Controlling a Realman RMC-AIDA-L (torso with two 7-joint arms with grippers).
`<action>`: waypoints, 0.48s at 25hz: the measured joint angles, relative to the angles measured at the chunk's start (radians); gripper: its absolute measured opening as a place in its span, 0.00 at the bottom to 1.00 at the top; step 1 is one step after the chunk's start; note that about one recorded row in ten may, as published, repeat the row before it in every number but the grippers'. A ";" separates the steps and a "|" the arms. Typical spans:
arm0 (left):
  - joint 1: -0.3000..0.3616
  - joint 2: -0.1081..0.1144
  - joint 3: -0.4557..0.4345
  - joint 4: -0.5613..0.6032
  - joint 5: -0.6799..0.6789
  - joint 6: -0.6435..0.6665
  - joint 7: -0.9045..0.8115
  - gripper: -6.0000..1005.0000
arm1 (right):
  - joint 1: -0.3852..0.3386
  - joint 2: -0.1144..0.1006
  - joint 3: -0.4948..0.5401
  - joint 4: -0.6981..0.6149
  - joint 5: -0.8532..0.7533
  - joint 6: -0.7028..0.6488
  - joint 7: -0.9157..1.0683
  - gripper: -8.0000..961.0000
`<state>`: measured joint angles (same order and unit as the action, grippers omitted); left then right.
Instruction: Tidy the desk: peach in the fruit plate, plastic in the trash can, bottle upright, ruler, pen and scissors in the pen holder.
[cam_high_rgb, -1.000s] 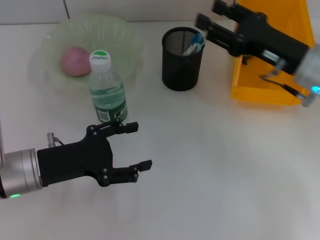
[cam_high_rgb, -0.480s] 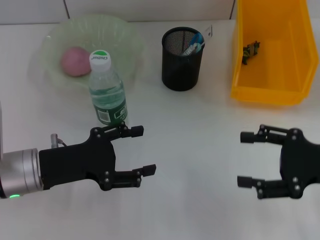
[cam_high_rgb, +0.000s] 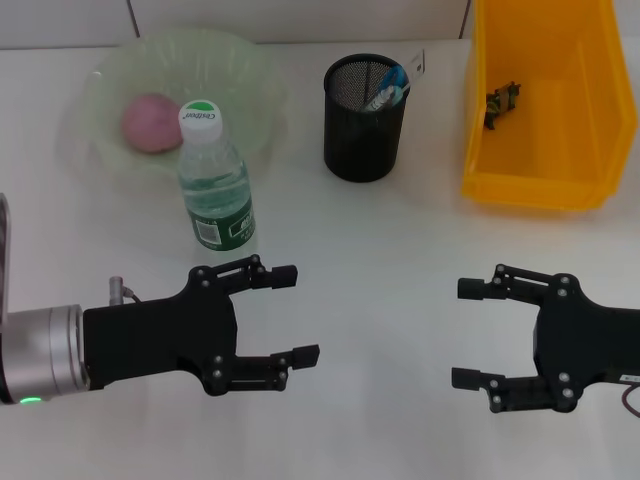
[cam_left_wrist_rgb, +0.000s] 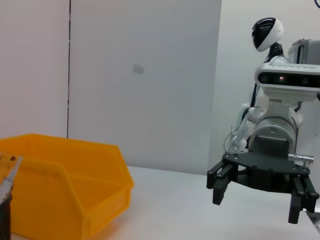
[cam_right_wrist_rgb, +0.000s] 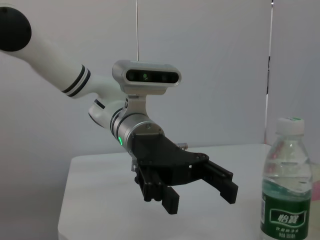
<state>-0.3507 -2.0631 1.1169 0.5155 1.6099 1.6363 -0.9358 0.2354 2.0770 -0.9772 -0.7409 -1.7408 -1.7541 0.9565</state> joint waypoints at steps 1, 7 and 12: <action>0.002 0.000 0.000 0.000 0.000 0.001 0.000 0.84 | 0.003 0.000 0.002 0.005 0.000 0.000 -0.001 0.87; 0.005 -0.002 0.000 -0.001 0.000 0.002 0.007 0.84 | 0.017 0.000 0.004 0.013 0.002 0.015 -0.002 0.87; 0.008 -0.003 0.000 -0.004 0.000 0.002 0.010 0.84 | 0.028 0.001 0.005 0.027 0.002 0.025 -0.002 0.87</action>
<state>-0.3432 -2.0663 1.1167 0.5119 1.6096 1.6383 -0.9261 0.2635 2.0779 -0.9725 -0.7143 -1.7385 -1.7286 0.9544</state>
